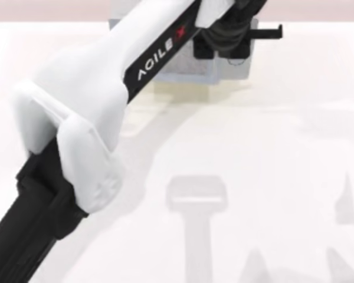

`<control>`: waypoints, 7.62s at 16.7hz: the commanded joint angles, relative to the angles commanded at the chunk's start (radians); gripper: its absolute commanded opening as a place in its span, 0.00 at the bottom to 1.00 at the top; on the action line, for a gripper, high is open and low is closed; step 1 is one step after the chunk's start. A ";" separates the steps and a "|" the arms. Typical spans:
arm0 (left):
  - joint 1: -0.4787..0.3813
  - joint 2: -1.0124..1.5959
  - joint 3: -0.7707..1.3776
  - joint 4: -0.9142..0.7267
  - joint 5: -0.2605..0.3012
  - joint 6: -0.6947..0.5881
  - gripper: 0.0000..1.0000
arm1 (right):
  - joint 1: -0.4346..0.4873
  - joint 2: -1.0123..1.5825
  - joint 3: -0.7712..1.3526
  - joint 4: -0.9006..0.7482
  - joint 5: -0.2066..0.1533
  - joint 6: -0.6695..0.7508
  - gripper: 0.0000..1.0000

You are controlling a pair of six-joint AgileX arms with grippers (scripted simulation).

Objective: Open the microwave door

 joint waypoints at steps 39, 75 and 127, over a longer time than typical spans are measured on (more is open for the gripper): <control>0.006 -0.220 -0.423 0.200 0.044 0.073 0.00 | 0.000 0.000 0.000 0.000 0.000 0.000 1.00; 0.011 -0.377 -0.698 0.350 0.085 0.166 0.00 | 0.000 0.000 0.000 0.000 0.000 0.000 1.00; 0.025 -0.522 -0.931 0.475 0.149 0.292 0.00 | 0.000 0.000 0.000 0.000 0.000 0.000 1.00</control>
